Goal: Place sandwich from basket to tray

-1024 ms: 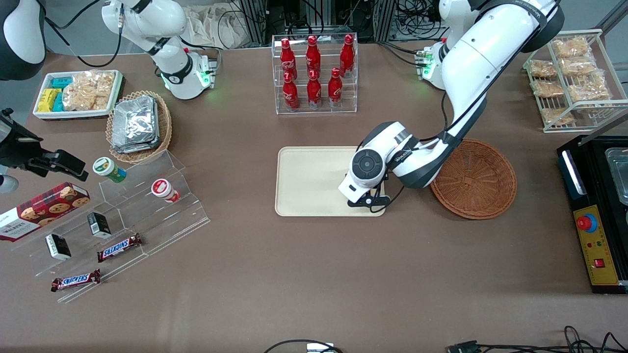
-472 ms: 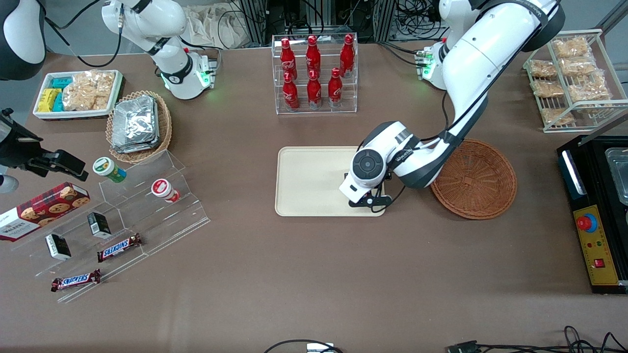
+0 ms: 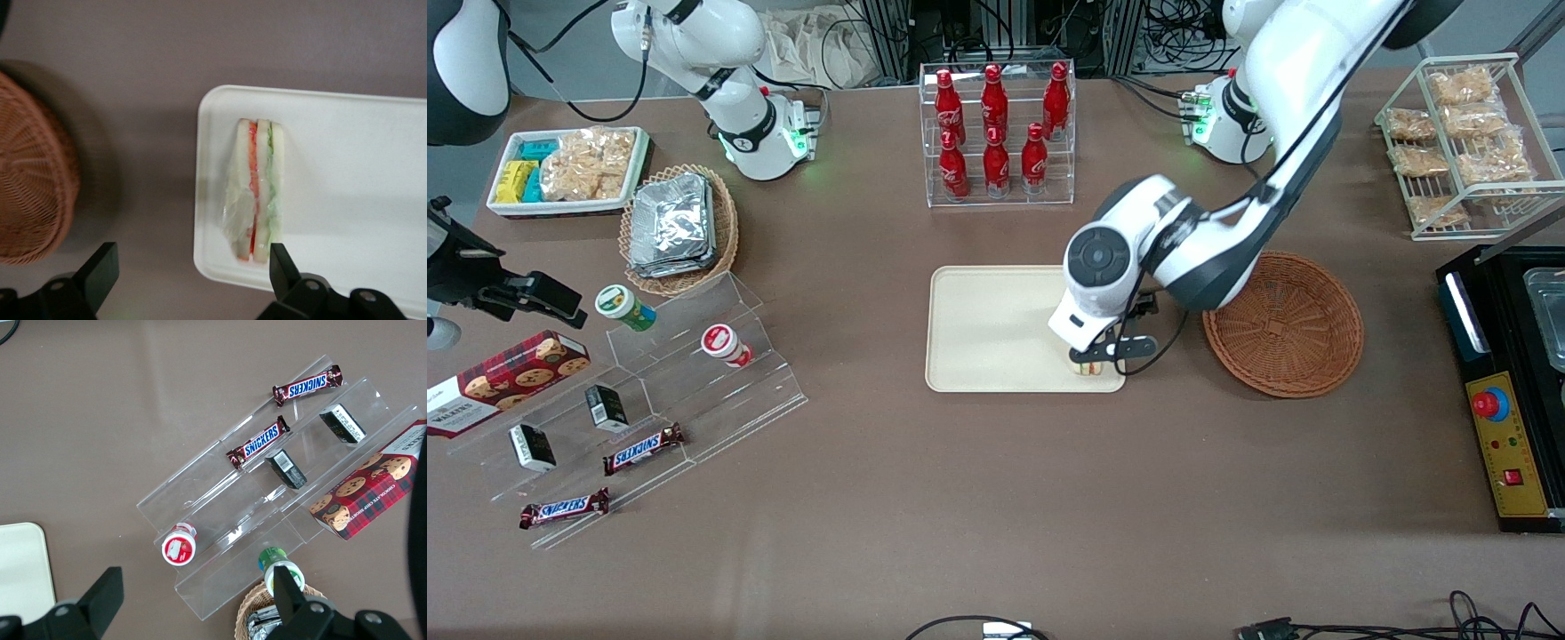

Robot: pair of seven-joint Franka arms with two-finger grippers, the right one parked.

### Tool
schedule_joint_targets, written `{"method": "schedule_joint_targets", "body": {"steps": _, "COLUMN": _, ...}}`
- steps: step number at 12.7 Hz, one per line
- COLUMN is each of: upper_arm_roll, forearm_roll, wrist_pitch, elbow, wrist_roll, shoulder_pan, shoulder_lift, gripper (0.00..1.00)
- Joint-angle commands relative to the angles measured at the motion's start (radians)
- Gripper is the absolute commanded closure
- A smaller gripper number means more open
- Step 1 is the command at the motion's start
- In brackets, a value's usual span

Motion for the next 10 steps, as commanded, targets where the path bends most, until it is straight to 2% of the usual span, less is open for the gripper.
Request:
{"method": "schedule_joint_targets", "body": {"steps": 1, "upper_arm_roll": 0.001, "forearm_roll": -0.127, "wrist_pitch": -0.061, "elbow": -0.021, "wrist_roll": 0.112, "shoulder_pan": 0.066, "shoulder_lift": -0.198, "gripper": 0.0}}
{"method": "schedule_joint_targets", "body": {"steps": 3, "upper_arm_roll": 0.045, "forearm_roll": -0.145, "wrist_pitch": -0.167, "elbow": -0.018, "wrist_roll": 0.22, "shoulder_pan": 0.089, "shoulder_lift": -0.301, "gripper": 0.0}}
{"method": "schedule_joint_targets", "body": {"steps": 6, "upper_arm_roll": 0.196, "forearm_roll": -0.21, "wrist_pitch": -0.233, "elbow": -0.026, "wrist_roll": 0.333, "shoulder_pan": 0.06, "shoulder_lift": -0.429, "gripper": 0.0}}
{"method": "schedule_joint_targets", "body": {"steps": 10, "upper_arm_roll": 0.458, "forearm_roll": -0.267, "wrist_pitch": -0.268, "elbow": -0.034, "wrist_roll": 0.564, "shoulder_pan": 0.022, "shoulder_lift": -0.496, "gripper": 0.0}}
